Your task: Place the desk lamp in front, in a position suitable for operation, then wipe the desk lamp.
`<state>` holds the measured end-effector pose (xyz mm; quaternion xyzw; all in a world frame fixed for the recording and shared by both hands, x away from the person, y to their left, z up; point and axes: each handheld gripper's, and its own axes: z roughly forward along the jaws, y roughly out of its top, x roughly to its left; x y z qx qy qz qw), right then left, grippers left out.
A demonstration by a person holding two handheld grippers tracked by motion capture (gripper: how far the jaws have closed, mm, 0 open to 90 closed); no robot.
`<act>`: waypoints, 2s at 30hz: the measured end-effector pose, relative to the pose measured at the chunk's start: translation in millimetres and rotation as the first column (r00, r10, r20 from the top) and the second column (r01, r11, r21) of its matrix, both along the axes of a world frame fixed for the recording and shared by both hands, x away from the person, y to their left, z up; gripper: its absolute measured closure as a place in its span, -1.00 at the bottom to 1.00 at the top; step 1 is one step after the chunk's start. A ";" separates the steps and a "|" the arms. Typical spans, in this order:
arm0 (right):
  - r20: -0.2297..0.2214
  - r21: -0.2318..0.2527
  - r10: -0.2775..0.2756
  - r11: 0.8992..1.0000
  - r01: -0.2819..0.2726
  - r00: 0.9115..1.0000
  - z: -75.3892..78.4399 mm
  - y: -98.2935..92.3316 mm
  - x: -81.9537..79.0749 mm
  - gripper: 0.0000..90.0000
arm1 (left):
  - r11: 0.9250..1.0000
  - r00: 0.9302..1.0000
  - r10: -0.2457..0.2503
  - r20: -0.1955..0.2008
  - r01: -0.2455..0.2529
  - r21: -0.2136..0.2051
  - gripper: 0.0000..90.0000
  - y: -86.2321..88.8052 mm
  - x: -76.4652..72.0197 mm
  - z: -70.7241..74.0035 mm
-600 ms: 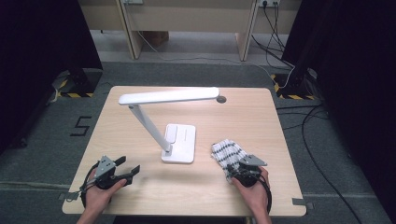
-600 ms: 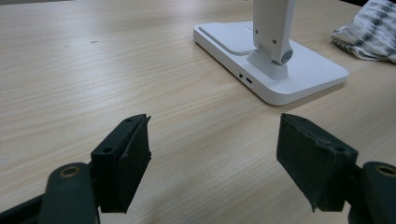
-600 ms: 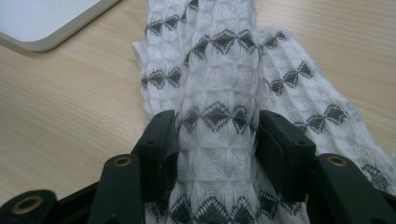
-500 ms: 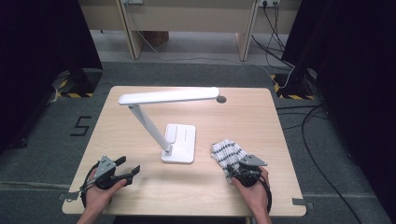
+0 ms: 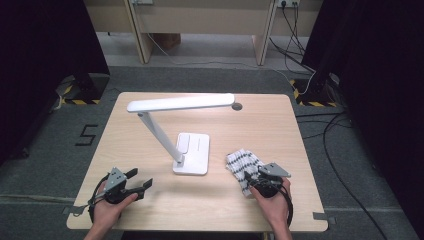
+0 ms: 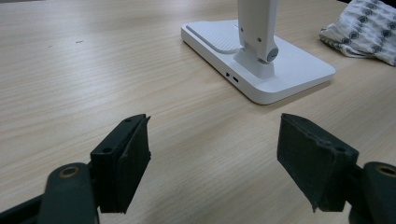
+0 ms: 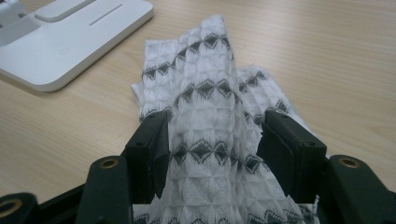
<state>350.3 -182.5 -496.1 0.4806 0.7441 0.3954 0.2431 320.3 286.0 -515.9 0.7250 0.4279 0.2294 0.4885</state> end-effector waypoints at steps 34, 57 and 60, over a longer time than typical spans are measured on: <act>-0.122 -0.053 0.030 0.998 -0.037 0.992 -7.2 11.7 20.2 0.02 | 0.996 0.995 -0.076 0.059 0.078 -0.035 -0.45 -33.6 22.2 36.2; -0.185 -0.046 0.062 0.996 -0.071 0.981 2.7 21.4 30.1 0.77 | 0.996 0.994 -0.058 0.096 0.063 -0.057 -0.45 -24.9 18.1 54.9; -0.133 -0.036 0.093 0.995 -0.098 0.987 17.9 29.5 23.3 0.77 | 0.996 0.994 -0.064 0.094 0.070 -0.062 -0.45 -26.5 16.3 56.3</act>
